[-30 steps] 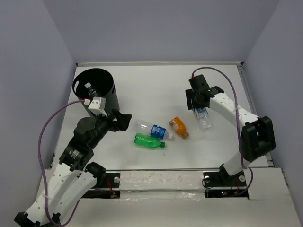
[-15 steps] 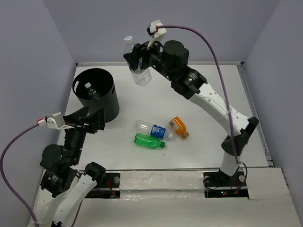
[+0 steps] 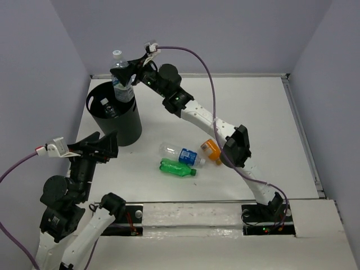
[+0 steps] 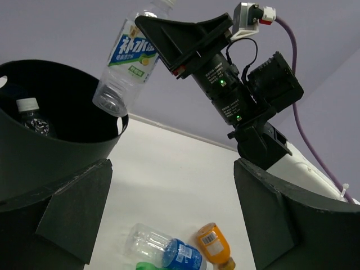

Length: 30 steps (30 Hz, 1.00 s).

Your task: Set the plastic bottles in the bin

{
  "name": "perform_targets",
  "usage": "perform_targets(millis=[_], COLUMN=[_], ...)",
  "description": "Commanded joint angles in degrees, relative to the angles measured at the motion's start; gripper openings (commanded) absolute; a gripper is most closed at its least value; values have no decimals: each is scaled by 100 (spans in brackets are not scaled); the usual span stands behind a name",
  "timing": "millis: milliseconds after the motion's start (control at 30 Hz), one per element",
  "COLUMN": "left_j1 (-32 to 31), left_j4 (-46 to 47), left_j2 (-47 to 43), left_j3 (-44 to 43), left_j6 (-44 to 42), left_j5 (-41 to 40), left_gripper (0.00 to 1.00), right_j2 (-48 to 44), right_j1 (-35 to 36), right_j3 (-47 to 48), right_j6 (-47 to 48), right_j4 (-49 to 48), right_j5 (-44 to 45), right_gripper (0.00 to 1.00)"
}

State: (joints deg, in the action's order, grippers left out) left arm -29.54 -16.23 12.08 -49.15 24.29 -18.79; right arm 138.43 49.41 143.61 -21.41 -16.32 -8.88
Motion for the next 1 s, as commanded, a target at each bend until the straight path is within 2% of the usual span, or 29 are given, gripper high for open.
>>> perform_targets(millis=[0,133,233,267,333,367,467,567,600,667,700,733,767,800,833,867,900,933,967], left_j1=[-34,-26,-26,-26,-26,-26,-26,-26,-26,-34,-34,-34,-43,-34,-52,-52,-52,-61,-52], left_j4=[-108,-161,-310,-415,-486,-547,-513,-321,-259,-92,-21,66,259,348,453,550,733,831,1006], left_j2=[-39,-30,14,31,66,93,312,620,699,910,971,1094,1165,1261,1480,1595,1831,1938,2026], left_j3=[71,212,291,326,370,458,721,1046,1126,1284,1450,1539,1740,1829,1899,1961,2057,2084,2128], left_j6=[172,348,506,584,647,760,936,1165,1244,1323,1367,1437,1481,1525,1560,1596,1674,1701,1736], left_j5=[85,278,420,454,525,638,1077,1394,1552,1667,1763,1790,1826,1826,1852,1931,2097,2116,2125], left_gripper=[99,99,99,99,99,99,99,99,99,99,99,99,99,99,99,99,99,99,99], right_j2=[166,140,140,132,-78,-454,-1175,-2361,-2686,-3676,-3996,-4286,-4803,-5025,-5236,-5439,-5815,-6019,-6195], right_j1=[279,333,333,333,333,333,280,-27,-115,-404,-475,-528,-581,-581,-581,-581,-634,-634,-747], right_j3=[440,1,-114,-149,-271,-646,-1647,-2816,-3822,-4846,-5826,-6253,-6632,-6975,-7570,-7837,-8083,-8529,-8708], right_j6=[-285,-302,-311,-259,-93,13,382,409,409,436,479,558,681,751,865,866,858,814,735], right_j4=[-1066,-1181,-1120,-1050,-777,-759,-645,-522,-513,-426,-268,-110,100,337,818,1075,1548,1840,2069], right_j5=[-333,-307,-342,-351,-246,-167,114,89,28,-69,-78,-35,331,335,770,974,1446,1564,1644], right_gripper=[47,54,69,77,84,89,95,93,91,88,83,80,76,76,70,68,69,71,79])
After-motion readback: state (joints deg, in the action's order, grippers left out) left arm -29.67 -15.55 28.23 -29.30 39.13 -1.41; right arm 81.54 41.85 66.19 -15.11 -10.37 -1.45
